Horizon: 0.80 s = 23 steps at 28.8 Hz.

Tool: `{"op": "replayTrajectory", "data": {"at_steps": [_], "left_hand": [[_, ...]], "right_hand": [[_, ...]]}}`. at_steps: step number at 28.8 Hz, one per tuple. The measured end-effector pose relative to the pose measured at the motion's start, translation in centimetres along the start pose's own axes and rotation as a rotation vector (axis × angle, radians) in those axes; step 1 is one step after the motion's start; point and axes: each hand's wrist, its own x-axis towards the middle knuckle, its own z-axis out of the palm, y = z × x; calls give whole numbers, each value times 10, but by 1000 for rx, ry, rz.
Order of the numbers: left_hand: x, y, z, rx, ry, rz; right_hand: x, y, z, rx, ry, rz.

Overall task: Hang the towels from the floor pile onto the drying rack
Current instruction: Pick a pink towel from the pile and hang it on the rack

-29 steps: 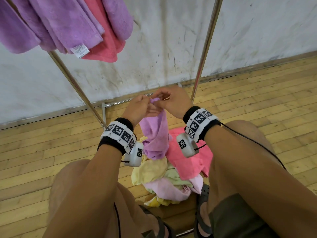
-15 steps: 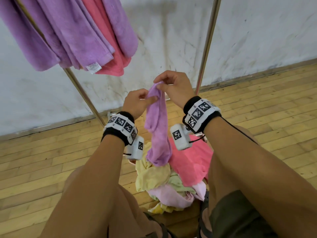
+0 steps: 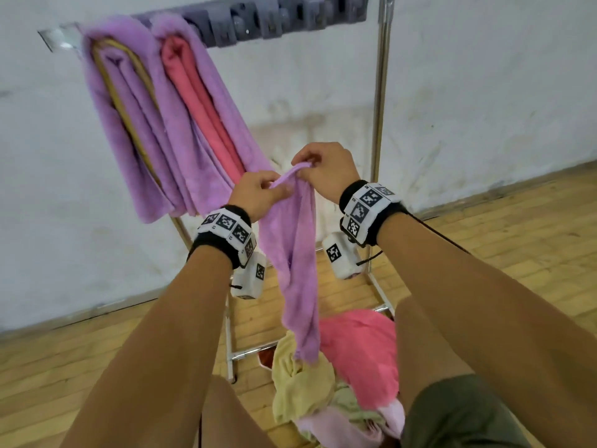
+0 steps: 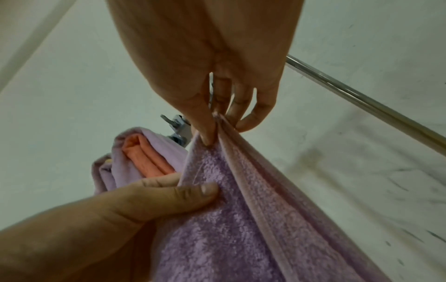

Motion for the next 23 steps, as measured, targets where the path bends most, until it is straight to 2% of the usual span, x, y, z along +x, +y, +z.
{"op": "replayTrajectory", "data": {"at_steps": [3, 5, 11, 15, 19, 23], "left_hand": [[6, 16, -23, 79, -16, -45], [12, 30, -41, 104, 24, -58], [36, 82, -87, 221, 151, 22], [53, 108, -108, 177, 153, 42], [61, 130, -122, 132, 140, 23], [70, 135, -130, 17, 166, -51]], "right_hand": [[12, -25, -10, 7, 18, -21], [21, -43, -18, -3, 17, -39], [55, -93, -43, -51, -78, -115], [68, -116, -59, -13, -199, -197], [79, -139, -73, -236, -288, -274], [87, -155, -77, -290, -276, -231]]}}
